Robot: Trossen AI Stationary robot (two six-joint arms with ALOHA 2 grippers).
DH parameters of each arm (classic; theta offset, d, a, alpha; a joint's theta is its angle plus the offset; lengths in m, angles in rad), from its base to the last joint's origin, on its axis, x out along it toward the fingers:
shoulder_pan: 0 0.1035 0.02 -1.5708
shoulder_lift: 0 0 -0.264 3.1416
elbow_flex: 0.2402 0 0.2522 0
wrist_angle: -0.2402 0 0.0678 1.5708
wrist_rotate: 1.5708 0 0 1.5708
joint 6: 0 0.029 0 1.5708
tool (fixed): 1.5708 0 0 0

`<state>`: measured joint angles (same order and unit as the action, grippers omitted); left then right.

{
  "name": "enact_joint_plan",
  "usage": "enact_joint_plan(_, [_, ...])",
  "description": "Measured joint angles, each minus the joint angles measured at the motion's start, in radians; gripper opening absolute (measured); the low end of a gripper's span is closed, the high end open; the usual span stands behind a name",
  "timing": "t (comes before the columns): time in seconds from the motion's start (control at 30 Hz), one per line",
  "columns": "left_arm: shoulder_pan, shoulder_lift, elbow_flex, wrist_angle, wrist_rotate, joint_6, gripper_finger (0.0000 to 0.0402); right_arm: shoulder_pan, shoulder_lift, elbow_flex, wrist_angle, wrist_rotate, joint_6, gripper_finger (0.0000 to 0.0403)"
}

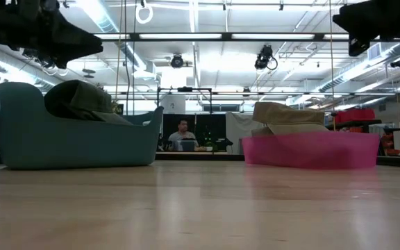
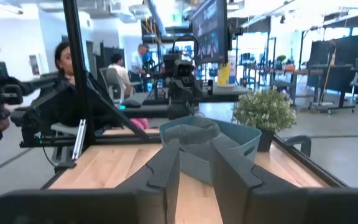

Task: Pick & Place hat
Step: Return to Home Position

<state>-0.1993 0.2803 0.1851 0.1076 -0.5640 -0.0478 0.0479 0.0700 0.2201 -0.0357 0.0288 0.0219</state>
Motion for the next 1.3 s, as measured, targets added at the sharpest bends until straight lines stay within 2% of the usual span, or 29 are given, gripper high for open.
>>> enact_joint_plan(0.13, [0.000, -0.056, -0.039, 0.001, 0.000, 0.008, 0.0138, 0.000, -0.068, -0.036, -0.002, 0.001, -0.003, 0.0091])
enact_joint_plan(0.37, [0.000, -0.125, -0.141, 0.033, 0.003, -0.017, 0.0137, -0.001, -0.070, -0.054, -0.056, 0.095, 0.012, 0.0091])
enact_joint_plan(0.47, [0.000, -0.139, -0.172, 0.044, 0.021, -0.010, 0.0137, -0.001, -0.070, -0.054, -0.060, 0.095, 0.016, 0.0091])
enact_joint_plan(0.67, [0.000, -0.147, -0.176, 0.056, 0.077, 0.014, 0.0137, -0.001, -0.070, -0.053, -0.087, 0.095, 0.023, 0.0091])
enact_joint_plan(1.07, [0.000, -0.143, -0.176, 0.044, 0.079, 0.034, 0.0138, -0.001, -0.070, -0.053, -0.079, 0.095, 0.029, 0.0091])
enact_joint_plan(1.3, [0.000, -0.143, -0.177, 0.044, 0.079, 0.034, 0.0138, -0.001, -0.070, -0.162, 0.105, 0.095, 0.049, 0.0091])
